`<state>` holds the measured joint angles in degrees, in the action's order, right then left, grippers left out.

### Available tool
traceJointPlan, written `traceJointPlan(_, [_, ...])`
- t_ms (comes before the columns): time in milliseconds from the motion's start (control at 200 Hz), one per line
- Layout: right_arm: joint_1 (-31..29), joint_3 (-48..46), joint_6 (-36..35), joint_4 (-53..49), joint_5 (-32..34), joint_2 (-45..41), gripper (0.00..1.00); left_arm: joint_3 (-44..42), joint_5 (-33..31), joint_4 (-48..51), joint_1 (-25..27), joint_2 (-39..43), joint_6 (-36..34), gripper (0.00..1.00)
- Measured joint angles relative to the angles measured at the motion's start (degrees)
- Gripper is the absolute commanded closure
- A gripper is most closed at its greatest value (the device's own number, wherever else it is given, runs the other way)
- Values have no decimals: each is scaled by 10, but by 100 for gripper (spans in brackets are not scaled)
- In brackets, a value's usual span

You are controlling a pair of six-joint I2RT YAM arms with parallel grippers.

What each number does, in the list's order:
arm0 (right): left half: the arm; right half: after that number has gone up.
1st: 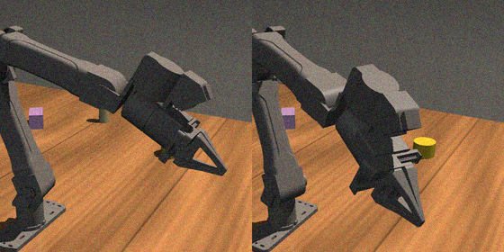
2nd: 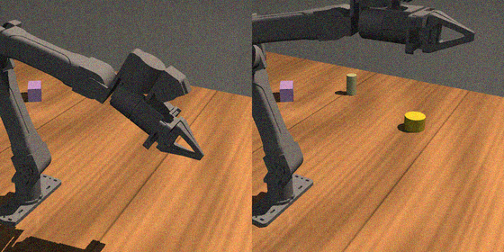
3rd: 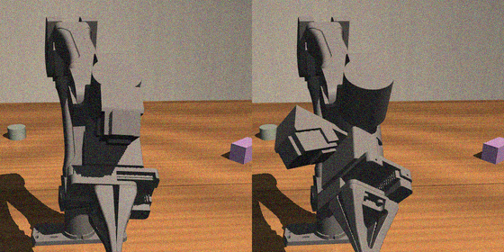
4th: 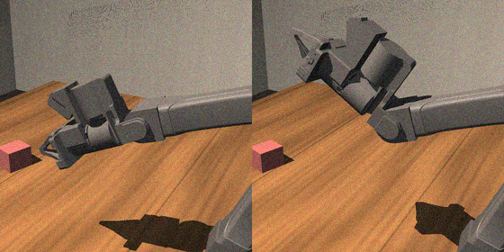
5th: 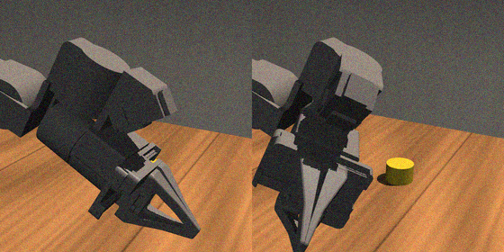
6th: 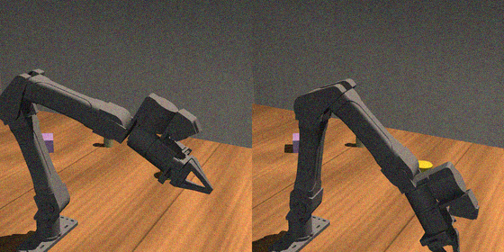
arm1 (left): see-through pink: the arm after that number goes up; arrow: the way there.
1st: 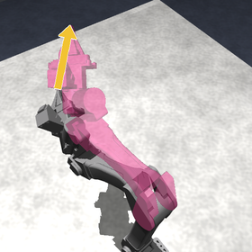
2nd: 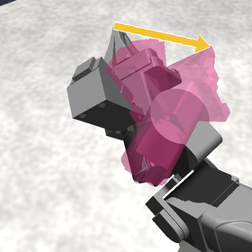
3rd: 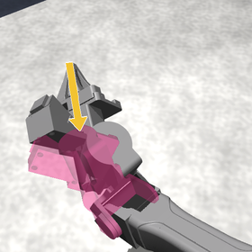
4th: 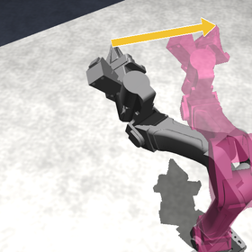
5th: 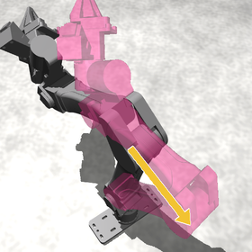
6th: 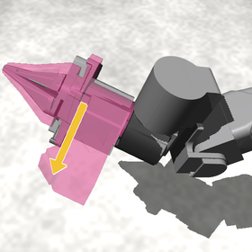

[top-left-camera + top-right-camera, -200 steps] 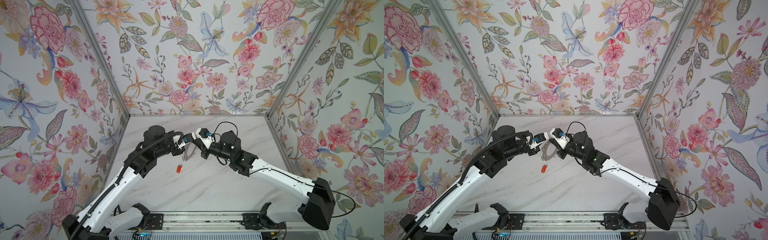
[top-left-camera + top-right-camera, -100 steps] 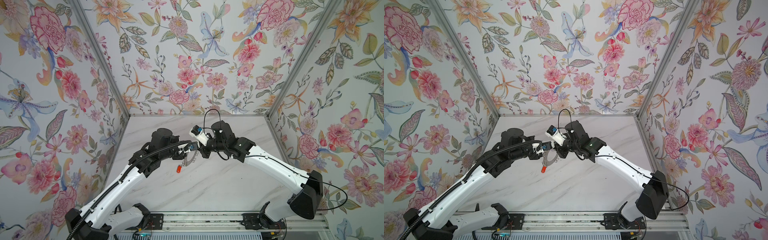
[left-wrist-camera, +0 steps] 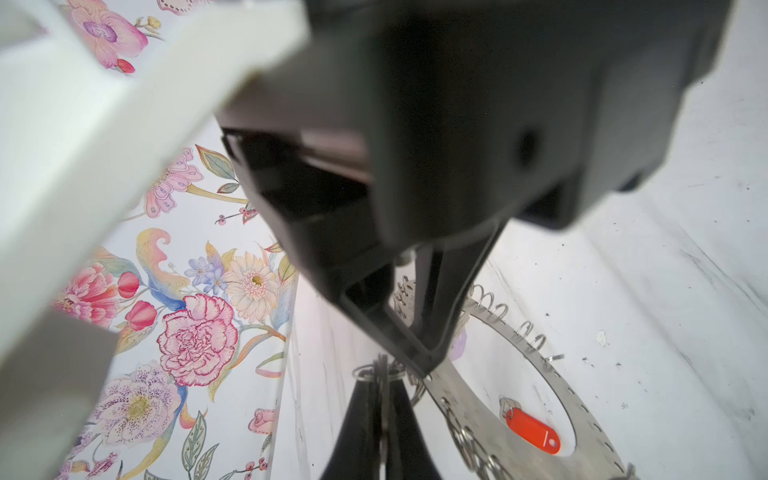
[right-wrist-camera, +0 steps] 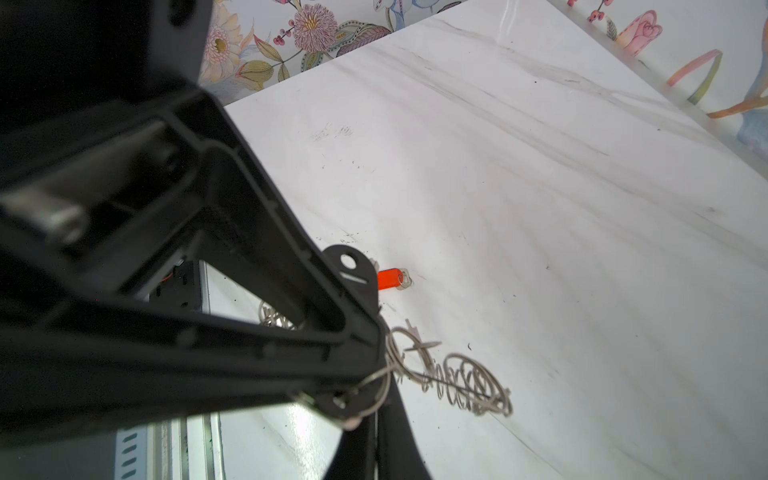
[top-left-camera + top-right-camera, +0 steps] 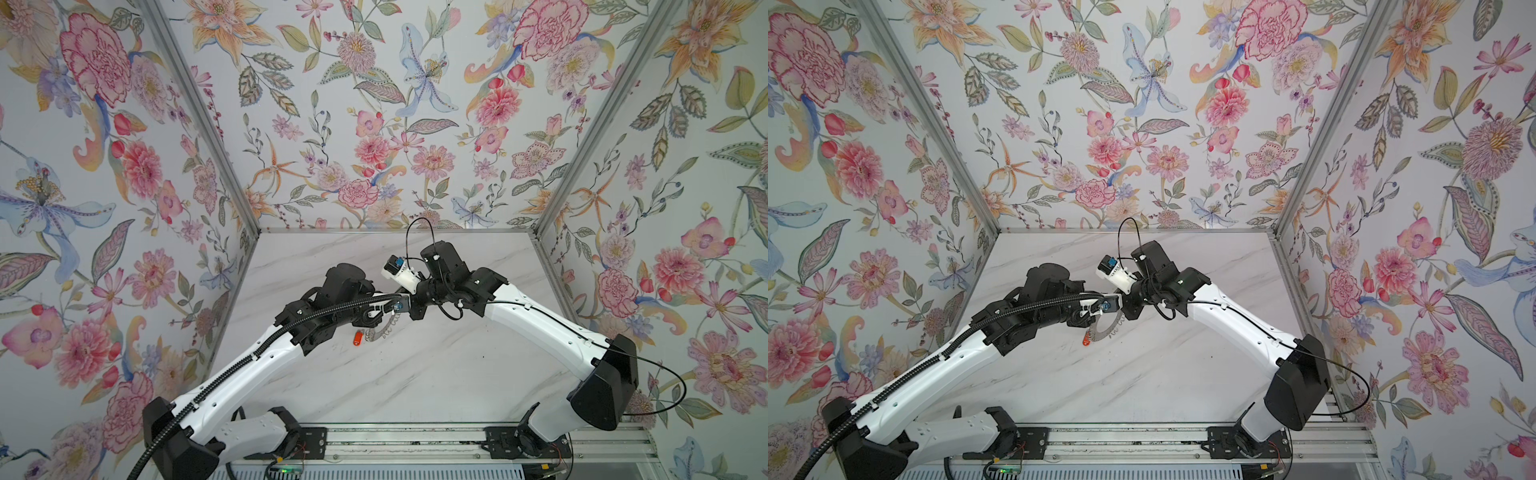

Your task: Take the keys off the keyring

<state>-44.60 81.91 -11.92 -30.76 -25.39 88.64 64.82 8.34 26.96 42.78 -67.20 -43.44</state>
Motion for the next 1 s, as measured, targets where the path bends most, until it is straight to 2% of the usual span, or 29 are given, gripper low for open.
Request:
traceJointPlan(55, [4,-6,-2,5,-6,-8,81,0,0,1,0,0,7,100])
traceJointPlan(295, [18,-76,-2,80,-23,-96,75,-3,2,-10,5,0,39,100])
traceJointPlan(500, [32,-244,41,257,-19,-205,67,-5,3,-19,5,0,70,100])
traceJointPlan(741, [-7,-442,82,514,53,-274,63,-4,4,-26,5,0,105,100])
traceJointPlan(1001, [-52,-473,81,657,125,-251,68,-4,12,-29,5,0,135,100])
